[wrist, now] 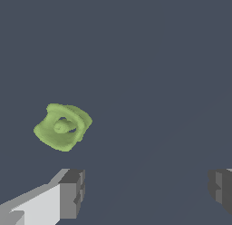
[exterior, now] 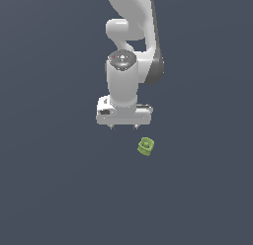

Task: Pick up the object and move it to a goal position.

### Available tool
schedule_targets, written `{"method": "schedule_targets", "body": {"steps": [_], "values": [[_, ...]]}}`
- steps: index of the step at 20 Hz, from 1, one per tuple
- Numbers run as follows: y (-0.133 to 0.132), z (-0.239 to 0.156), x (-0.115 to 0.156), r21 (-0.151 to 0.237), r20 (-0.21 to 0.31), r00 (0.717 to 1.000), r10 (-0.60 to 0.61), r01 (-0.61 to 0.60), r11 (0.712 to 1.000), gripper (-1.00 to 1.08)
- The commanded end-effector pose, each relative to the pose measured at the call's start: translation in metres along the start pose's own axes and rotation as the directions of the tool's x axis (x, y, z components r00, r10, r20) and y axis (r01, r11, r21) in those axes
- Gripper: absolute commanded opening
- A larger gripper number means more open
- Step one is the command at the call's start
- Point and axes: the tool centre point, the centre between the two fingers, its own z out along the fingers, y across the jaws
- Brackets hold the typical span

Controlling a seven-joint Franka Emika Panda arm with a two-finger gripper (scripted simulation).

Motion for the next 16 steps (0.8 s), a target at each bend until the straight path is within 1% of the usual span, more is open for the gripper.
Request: {"method": "schedule_targets", "body": {"steps": [1, 4, 9, 16], "values": [[0.000, 0.000, 0.000, 0.000, 0.000, 1.000, 0.000, 0.000, 1.000, 1.00], [-0.002, 0.001, 0.001, 0.005, 0.000, 1.000, -0.004, 0.004, 1.000, 1.00], [-0.009, 0.005, 0.003, 0.023, 0.001, 1.000, -0.023, 0.023, 0.999, 1.00], [-0.010, 0.006, 0.003, 0.024, 0.002, 1.000, -0.017, 0.017, 1.000, 1.00]]}}
